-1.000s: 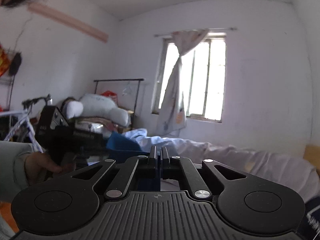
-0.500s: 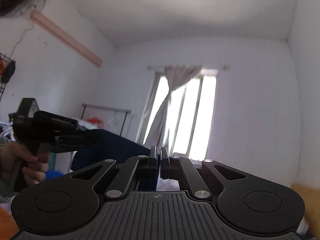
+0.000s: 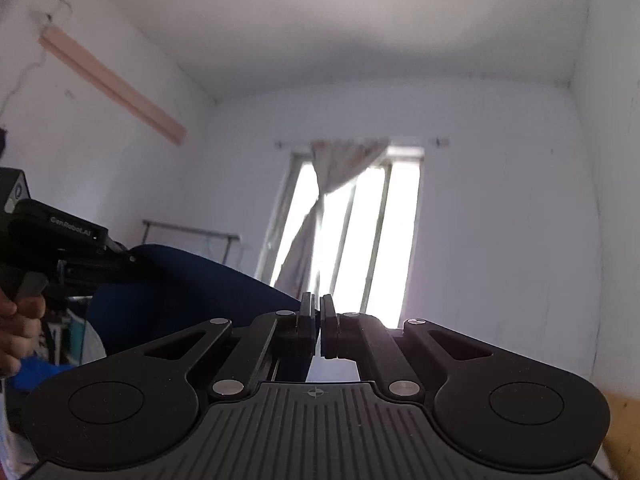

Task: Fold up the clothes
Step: 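Lift the T-shirt high with both grippers and shake it out, then lower the T-shirt onto the bed and open both grippers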

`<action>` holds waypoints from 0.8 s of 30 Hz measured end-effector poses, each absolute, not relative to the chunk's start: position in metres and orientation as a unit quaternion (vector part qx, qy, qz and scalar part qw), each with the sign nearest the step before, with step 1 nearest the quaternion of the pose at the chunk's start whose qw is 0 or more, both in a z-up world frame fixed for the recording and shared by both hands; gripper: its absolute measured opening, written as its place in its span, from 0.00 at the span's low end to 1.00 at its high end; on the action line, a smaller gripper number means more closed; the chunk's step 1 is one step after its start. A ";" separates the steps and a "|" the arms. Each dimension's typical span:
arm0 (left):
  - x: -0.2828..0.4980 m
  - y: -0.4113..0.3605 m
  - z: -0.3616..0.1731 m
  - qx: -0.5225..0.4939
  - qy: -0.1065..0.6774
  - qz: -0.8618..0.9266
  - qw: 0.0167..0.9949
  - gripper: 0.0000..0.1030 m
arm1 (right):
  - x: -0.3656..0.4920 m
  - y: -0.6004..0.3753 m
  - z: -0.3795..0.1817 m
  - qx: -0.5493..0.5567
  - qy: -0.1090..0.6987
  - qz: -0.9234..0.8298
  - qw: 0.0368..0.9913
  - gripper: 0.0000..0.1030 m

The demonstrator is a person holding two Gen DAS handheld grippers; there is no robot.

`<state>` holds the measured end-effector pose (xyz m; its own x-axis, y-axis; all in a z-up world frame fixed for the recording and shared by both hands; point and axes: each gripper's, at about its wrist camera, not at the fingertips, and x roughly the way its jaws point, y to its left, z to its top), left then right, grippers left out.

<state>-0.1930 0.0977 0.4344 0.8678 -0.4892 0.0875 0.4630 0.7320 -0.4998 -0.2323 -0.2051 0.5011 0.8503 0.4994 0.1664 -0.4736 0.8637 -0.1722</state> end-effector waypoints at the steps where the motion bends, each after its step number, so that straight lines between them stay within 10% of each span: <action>1: -0.169 0.098 0.424 -0.266 0.036 -0.245 0.931 0.05 | -0.209 -0.203 0.493 -0.061 -0.091 0.250 0.962 0.03; 15: 0.170 0.105 0.186 -0.275 0.240 -0.111 0.924 0.05 | 0.156 -0.118 0.277 -0.066 0.127 0.183 0.973 0.03; 24: 0.234 0.120 0.049 -0.278 0.338 -0.082 0.896 0.16 | 0.246 -0.069 0.096 -0.100 0.271 0.169 0.942 0.04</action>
